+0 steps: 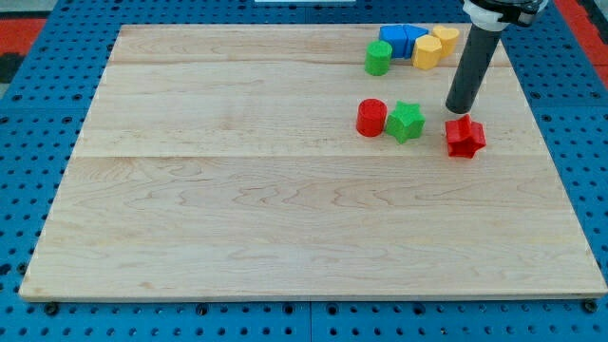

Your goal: Push the green blocks towards the bottom center of the board

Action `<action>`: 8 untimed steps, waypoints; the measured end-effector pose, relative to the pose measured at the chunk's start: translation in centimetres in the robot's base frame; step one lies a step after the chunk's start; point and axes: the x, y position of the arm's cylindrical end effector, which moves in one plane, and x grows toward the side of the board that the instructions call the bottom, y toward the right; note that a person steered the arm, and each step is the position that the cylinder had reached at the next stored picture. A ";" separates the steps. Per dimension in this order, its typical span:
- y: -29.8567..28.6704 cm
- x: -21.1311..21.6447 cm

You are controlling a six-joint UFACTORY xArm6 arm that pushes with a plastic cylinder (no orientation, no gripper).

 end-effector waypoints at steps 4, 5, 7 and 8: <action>-3.1 -0.1; -7.5 1.8; -17.4 9.5; -17.9 6.2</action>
